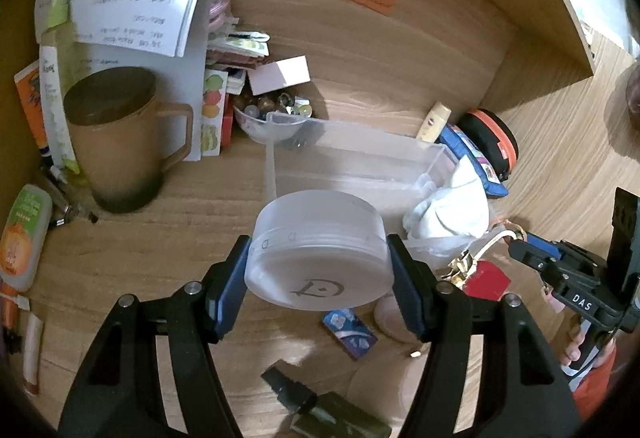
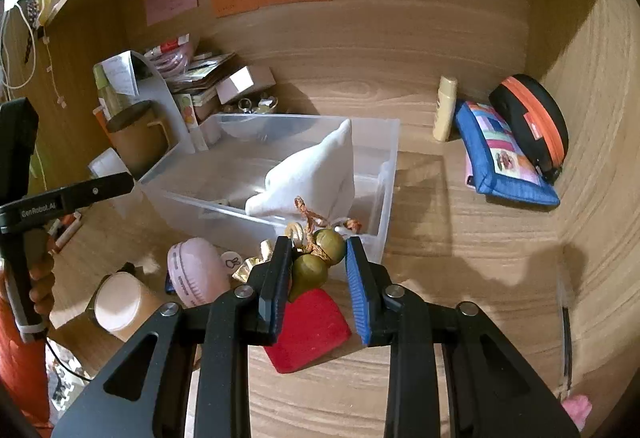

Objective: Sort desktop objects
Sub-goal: 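Lower the white jar into the clear box and open the left gripper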

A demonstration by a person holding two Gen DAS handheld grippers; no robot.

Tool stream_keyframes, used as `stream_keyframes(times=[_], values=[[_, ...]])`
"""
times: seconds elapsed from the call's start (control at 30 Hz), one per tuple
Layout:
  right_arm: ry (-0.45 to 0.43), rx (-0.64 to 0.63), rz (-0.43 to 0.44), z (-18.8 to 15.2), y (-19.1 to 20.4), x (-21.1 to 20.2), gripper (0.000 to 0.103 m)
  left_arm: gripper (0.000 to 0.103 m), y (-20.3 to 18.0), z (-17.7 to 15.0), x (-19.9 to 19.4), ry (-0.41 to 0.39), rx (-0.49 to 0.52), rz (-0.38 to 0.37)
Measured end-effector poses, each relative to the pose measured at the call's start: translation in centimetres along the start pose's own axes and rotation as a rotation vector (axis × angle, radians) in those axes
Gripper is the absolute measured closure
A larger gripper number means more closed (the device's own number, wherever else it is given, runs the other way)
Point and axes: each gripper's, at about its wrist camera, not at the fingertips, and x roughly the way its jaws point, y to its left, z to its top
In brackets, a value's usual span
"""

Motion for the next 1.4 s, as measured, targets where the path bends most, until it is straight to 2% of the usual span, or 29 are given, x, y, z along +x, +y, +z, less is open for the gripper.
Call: stream_keyframes(times=[0.37,1.3,1.4], values=[[0.001,-0.011,-0.001,1.1,-0.7,1.3,0.078,0.038,-1.1,1.6,1.2,-0.006,0.029,-0.012],[0.044,-0.042,0.008,2.2,-0.9,4.6,0.078,0.038,-2.2,2.4,5.8,0.086,0.086,-0.014],[0.049,-0.054,-0.008,2.3,-0.9,4.6,0.075,0.038,-2.2,2.5,5.9,0.088,0.086,-0.014]])
